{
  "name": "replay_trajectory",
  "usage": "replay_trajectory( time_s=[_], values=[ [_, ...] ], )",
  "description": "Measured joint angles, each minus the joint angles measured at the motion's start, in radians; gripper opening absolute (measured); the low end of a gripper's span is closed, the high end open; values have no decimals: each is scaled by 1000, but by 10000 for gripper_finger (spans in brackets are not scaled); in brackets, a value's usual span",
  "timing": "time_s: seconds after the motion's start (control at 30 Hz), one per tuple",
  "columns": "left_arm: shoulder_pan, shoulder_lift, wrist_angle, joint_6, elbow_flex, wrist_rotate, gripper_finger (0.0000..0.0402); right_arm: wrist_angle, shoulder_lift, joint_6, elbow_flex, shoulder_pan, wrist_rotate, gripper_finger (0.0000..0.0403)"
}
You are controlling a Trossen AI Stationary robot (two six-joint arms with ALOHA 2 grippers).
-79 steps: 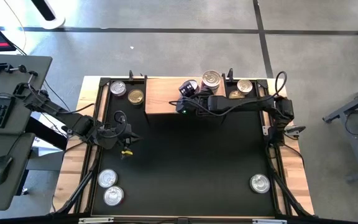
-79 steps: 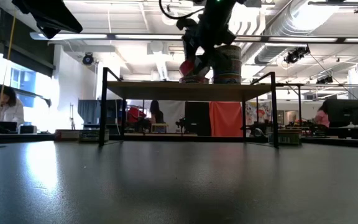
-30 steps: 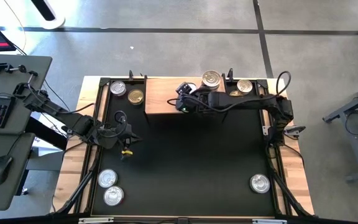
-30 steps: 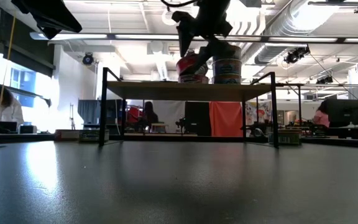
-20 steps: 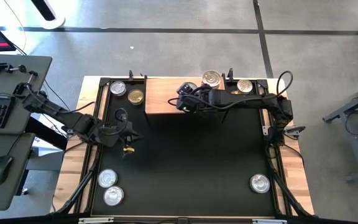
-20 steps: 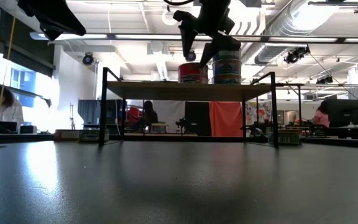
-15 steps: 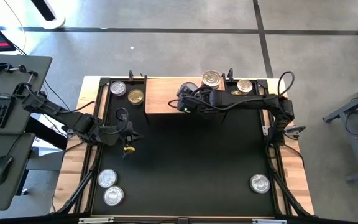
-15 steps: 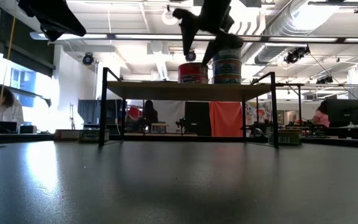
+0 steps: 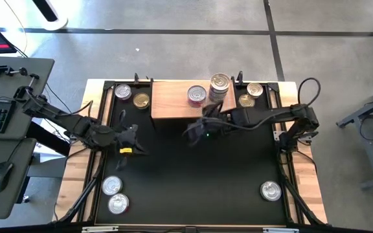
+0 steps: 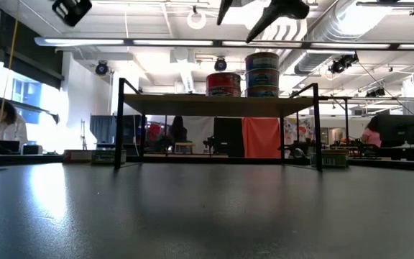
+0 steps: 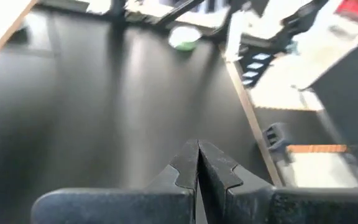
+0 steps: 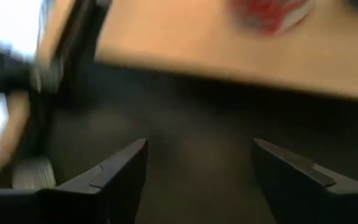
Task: Stack canned seafood by type on shelf
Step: Stack the red tuna can on top of the red tuna can on the shelf
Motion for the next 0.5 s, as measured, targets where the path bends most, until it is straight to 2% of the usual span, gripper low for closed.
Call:
replay_trajectory(
  time_s=[0.1,0.2,0.27,0.37,0.43,0.5],
  values=[
    [0,0,46,25,0,42,0,-47,2,-115,-1,23,-100,270],
    [-4,25,18,-6,0,43,0,-170,1,-153,-2,55,-106,246],
    [-12,50,-33,-85,0,22,0,-308,1,-180,-3,85,-109,206],
    [-24,89,-122,-348,0,-67,0,-470,1,-212,-5,140,-105,112],
    [-47,124,-164,-526,0,-76,0,-468,-11,-229,-34,176,-100,40],
    [-100,168,-178,-649,0,-51,0,-411,-39,-247,-96,210,-115,16]
  ],
)
